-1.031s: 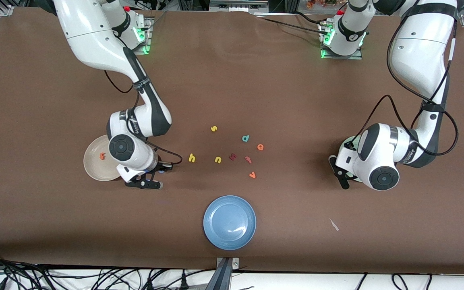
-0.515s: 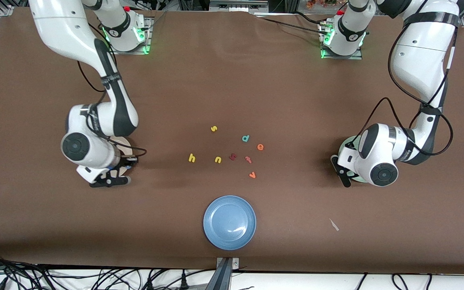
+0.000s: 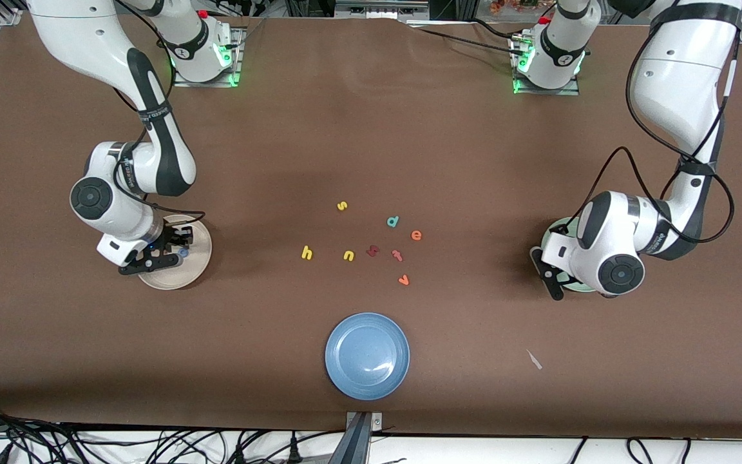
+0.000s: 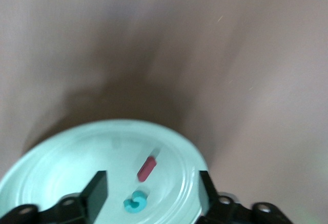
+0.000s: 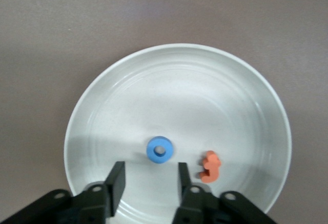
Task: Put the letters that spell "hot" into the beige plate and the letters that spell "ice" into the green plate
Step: 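Move the right gripper to the yellow 4 while the left gripper reaches the orange e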
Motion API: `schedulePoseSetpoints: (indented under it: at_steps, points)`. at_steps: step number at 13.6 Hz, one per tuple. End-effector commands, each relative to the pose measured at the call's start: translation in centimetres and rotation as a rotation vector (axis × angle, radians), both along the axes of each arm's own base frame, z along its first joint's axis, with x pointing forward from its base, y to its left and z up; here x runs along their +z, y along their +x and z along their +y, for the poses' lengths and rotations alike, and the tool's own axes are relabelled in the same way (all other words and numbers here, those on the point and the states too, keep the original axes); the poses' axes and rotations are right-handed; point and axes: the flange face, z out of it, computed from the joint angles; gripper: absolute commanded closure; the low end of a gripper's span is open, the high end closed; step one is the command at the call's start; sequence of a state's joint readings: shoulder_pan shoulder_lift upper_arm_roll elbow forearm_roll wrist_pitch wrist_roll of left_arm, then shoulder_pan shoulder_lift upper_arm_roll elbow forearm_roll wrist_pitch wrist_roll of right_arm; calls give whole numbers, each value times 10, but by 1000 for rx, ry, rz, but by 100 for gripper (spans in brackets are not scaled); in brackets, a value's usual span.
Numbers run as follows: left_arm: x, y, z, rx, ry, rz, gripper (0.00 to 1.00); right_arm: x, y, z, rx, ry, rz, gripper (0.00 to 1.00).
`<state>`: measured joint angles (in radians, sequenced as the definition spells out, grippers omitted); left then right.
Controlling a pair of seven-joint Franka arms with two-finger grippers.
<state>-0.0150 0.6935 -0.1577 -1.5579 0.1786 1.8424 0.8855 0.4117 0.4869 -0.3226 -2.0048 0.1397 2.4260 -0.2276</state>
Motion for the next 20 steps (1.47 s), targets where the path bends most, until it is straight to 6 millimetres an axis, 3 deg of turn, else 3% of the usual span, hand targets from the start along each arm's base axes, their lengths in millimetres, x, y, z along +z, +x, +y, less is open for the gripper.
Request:
schedulePoseSetpoints:
  at_steps: [1,4,8,12,14,16,17,20]
  points:
    - [23,-5,-39,22,10,-27,0,19,-3,24,-39,51,7,0]
    - [30,-18,-100,139,-25,-32,0,29,4,72,-131,82,14,0]
    - [27,-34,-148,377,-15,1,0,28,7,142,-259,118,8,0]
    - [28,-55,-207,584,71,-41,0,13,7,214,-378,134,7,0]
    - [21,-67,-239,671,80,-84,2,0,9,233,-432,131,4,0]
    - [13,-79,-267,747,95,-105,12,-14,10,254,-482,130,-6,1]
    - [10,-79,-273,782,87,-119,20,-22,7,266,-491,125,-7,1]
    - [-3,-91,-299,868,97,-157,22,-28,10,287,-519,128,-20,1]
